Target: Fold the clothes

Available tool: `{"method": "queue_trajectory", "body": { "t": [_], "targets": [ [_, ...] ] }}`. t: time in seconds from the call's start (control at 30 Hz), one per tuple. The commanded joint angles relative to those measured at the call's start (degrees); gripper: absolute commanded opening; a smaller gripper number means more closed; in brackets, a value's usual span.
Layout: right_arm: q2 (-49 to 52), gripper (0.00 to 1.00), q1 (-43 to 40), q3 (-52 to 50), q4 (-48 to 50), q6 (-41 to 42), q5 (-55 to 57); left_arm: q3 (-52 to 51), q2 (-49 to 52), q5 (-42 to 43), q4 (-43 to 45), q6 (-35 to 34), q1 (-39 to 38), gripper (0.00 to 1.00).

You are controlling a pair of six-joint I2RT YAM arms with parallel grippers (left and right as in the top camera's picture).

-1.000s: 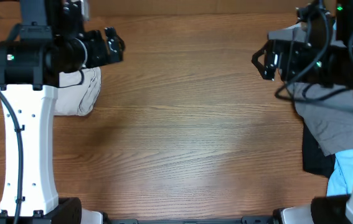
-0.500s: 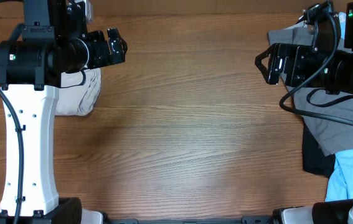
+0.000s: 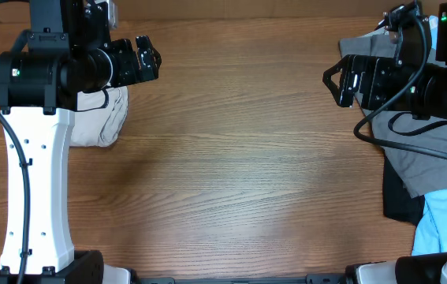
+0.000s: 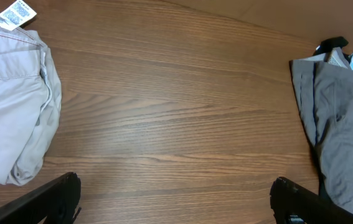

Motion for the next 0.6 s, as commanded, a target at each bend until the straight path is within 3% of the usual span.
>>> {"method": "queue_trajectory", "body": {
  "t": [0.0, 0.47, 0.57],
  "targets": [
    [-0.3, 1.0, 0.0, 1.1, 0.1, -0.2, 0.2, 0.6, 0.3, 0.3, 0.0, 1.4, 0.0, 1.0],
    [-1.1, 1.0, 0.0, 1.1, 0.3, -0.3, 3.1, 0.6, 0.3, 0.4, 0.0, 1.4, -0.1, 1.0],
    [-3.1, 1.0, 0.0, 0.3, 3.9, -0.3, 4.6, 0.6, 0.3, 0.4, 0.0, 1.4, -0.1, 1.0]
  ]
}}
